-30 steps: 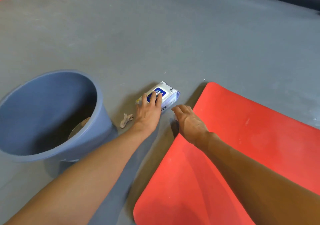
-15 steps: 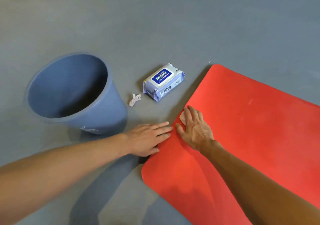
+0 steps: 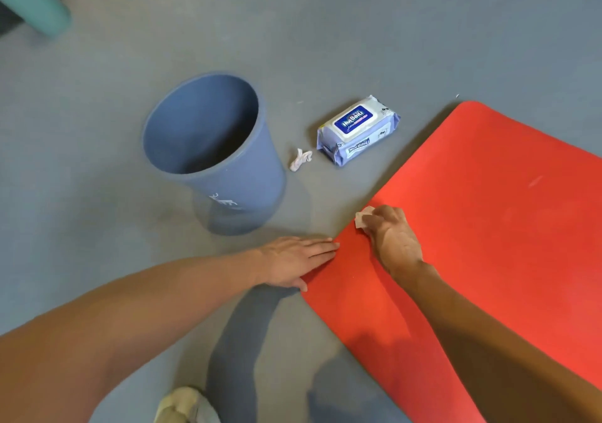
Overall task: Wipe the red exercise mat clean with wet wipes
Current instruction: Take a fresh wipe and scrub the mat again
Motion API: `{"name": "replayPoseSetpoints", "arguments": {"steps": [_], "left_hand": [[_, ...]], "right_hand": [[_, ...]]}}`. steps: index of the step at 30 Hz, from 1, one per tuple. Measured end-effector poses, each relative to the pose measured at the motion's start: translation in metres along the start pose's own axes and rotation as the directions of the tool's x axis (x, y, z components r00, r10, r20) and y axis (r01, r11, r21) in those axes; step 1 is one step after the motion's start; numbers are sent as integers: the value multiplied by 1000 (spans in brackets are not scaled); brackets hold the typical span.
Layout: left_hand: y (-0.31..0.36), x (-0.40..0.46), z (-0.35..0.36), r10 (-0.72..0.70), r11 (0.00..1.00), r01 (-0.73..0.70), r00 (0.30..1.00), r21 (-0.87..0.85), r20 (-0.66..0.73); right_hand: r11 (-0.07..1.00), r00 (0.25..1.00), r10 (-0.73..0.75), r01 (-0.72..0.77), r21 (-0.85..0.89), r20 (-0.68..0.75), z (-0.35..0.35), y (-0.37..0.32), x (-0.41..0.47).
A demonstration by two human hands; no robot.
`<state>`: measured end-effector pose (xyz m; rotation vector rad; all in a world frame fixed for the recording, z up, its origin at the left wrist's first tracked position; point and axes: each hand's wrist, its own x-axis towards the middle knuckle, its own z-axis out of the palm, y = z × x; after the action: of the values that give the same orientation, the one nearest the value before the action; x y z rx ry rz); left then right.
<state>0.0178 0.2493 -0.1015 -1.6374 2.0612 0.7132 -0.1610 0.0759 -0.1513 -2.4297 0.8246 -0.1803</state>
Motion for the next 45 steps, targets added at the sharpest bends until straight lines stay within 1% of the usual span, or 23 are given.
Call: {"name": "replayPoseSetpoints", "arguments": {"steps": [4, 6, 8, 9, 11, 14, 16, 18, 23, 25, 26, 27, 30, 32, 34, 37, 39, 40, 41, 42, 43, 44, 45], "left_hand": [[-12, -2, 14, -12, 995, 4, 997, -99, -78], [-13, -2, 13, 1, 994, -11, 996, -112, -87], [-17, -3, 8, 29, 994, -36, 997, -102, -66], [-21, -3, 4, 59, 995, -63, 997, -81, -41], [-31, -4, -3, 154, 987, -155, 988, 37, 28], [-47, -5, -4, 264, 937, -286, 955, 200, 133], [-56, -5, 2, 284, 921, -311, 949, 234, 139], [-61, -5, 11, 307, 927, -316, 949, 203, 76], [-59, -13, 29, 285, 951, -275, 956, 138, -63], [-54, -16, 34, 272, 959, -261, 956, 109, -111], [-51, -15, 33, 270, 962, -260, 954, 84, -132], [-48, -14, 32, 262, 965, -257, 953, 47, -150], [-39, -4, 28, 192, 975, -212, 954, -67, -231], [-36, 1, 28, 145, 975, -186, 947, -120, -287], [-37, 3, 30, 129, 965, -196, 934, -176, -332], [-42, 0, 31, 137, 954, -224, 917, -200, -375], [-42, -2, 34, 143, 951, -233, 914, -203, -379], [-41, -1, 36, 143, 950, -235, 913, -206, -383], [-39, 0, 38, 140, 949, -236, 909, -207, -394], [-38, 0, 41, 132, 949, -234, 903, -210, -409], [-36, 0, 44, 121, 949, -230, 898, -217, -422], [-34, -1, 46, 109, 948, -225, 895, -227, -434], [-32, -2, 47, 95, 948, -216, 892, -233, -442]], "right_hand": [[990, 995, 83, -77, 120, -49, 14, -12, 2], [978, 987, 152, -143, 150, -53, 25, -21, -3], [971, 982, 175, -161, 176, -64, 37, -32, -14], [971, 984, 162, -146, 191, -73, 42, -40, -22], [985, 989, 98, -81, 152, -112, 52, -55, -38], [980, 972, 117, -81, 180, -201, 67, -77, -56], [979, 960, 132, -87, 184, -246, 73, -88, -68], [973, 962, 147, -99, 207, -232, 78, -94, -79], [988, 991, -62, 79, 136, -122, 83, -104, -101], [989, 994, -85, 93, 114, -74, 75, -104, -98], [991, 992, -90, 98, 95, -89, 72, -102, -93], [992, 988, -81, 93, 85, -130, 70, -97, -87], [991, 953, 106, -78, 110, -282, 62, -84, -70], [967, 928, 225, -176, 185, -298, 67, -88, -69], [952, 920, 275, -220, 213, -278, 80, -104, -81], [961, 940, 205, -140, 237, -273, 99, -117, -107], [987, 974, 23, 13, 159, -223, 99, -116, -119], [985, 985, -22, 51, 166, -171, 92, -111, -120], [985, 991, -12, 35, 171, -135, 83, -105, -116], [984, 983, 44, -12, 178, -179, 75, -99, -109], [974, 954, 149, -97, 206, -259, 68, -88, -99], [957, 896, 267, -205, 203, -353, 62, -75, -90], [946, 862, 324, -282, 163, -391, 57, -66, -83]]}}
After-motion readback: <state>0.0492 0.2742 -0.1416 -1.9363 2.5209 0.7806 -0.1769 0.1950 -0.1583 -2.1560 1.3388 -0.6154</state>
